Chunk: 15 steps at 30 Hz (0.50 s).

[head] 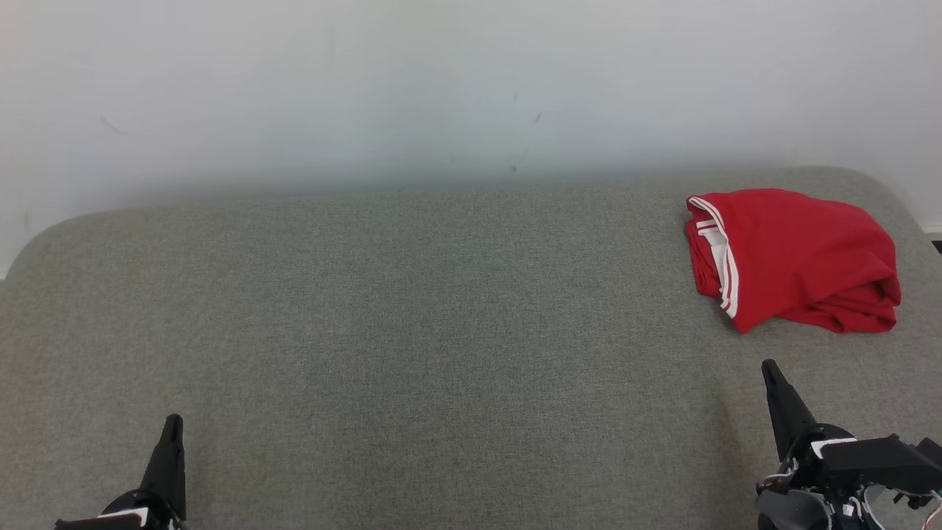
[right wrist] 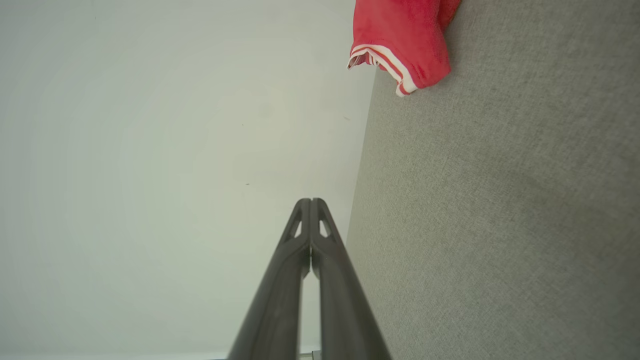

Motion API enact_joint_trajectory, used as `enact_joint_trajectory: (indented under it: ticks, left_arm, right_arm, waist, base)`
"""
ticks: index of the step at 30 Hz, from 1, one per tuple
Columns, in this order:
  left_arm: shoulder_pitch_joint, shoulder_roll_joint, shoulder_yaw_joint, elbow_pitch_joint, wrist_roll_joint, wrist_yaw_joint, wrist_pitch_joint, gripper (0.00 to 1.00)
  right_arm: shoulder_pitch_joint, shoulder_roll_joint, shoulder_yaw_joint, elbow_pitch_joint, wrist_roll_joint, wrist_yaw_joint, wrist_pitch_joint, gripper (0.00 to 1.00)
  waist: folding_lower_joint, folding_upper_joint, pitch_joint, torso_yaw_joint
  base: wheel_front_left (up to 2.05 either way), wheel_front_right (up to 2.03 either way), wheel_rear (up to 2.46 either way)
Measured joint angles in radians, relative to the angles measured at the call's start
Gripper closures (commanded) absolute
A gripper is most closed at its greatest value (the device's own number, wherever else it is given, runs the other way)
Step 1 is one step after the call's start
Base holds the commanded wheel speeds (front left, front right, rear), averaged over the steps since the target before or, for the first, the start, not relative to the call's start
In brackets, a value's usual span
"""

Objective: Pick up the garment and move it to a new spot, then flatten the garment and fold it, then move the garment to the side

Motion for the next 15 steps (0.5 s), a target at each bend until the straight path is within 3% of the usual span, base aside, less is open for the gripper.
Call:
enact_joint_trajectory:
  ticks: [15]
  left_arm:
    - [0.000, 0.000, 0.000, 0.000, 0.000, 0.000, 0.000, 1.00]
  right_arm:
    - [0.000, 0.000, 0.000, 0.000, 0.000, 0.000, 0.000, 1.00]
  waist:
    - [0.0000, 0.0000, 0.000, 0.000]
  base:
    - [0.00, 0.00, 0.00]
